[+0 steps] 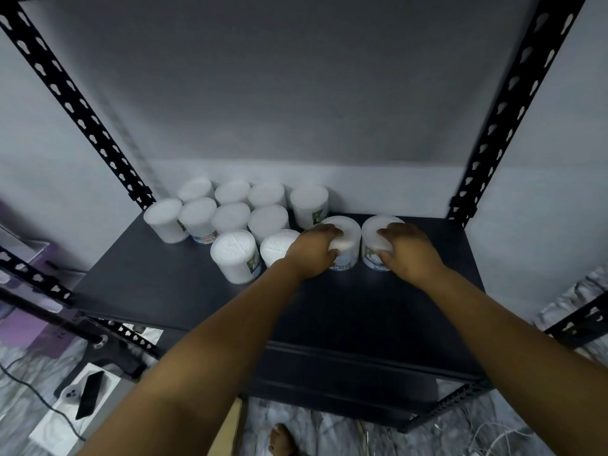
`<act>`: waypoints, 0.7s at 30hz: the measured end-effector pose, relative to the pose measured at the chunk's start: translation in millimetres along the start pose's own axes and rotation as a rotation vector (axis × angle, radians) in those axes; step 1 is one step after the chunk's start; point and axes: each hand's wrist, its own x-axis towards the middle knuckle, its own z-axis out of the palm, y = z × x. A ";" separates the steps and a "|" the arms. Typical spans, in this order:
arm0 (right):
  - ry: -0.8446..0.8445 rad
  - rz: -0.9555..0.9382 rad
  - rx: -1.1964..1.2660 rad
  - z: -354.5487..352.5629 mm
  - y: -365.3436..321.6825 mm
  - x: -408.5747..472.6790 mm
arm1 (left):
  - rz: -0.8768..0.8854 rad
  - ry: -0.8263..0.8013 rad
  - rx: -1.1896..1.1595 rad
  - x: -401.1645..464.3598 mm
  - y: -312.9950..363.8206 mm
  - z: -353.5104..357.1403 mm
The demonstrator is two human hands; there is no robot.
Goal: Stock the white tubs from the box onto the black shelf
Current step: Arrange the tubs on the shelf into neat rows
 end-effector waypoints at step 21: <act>0.020 0.097 0.240 -10.1 1.1 -23.9 | 0.040 0.068 0.134 -17.9 2.6 7.8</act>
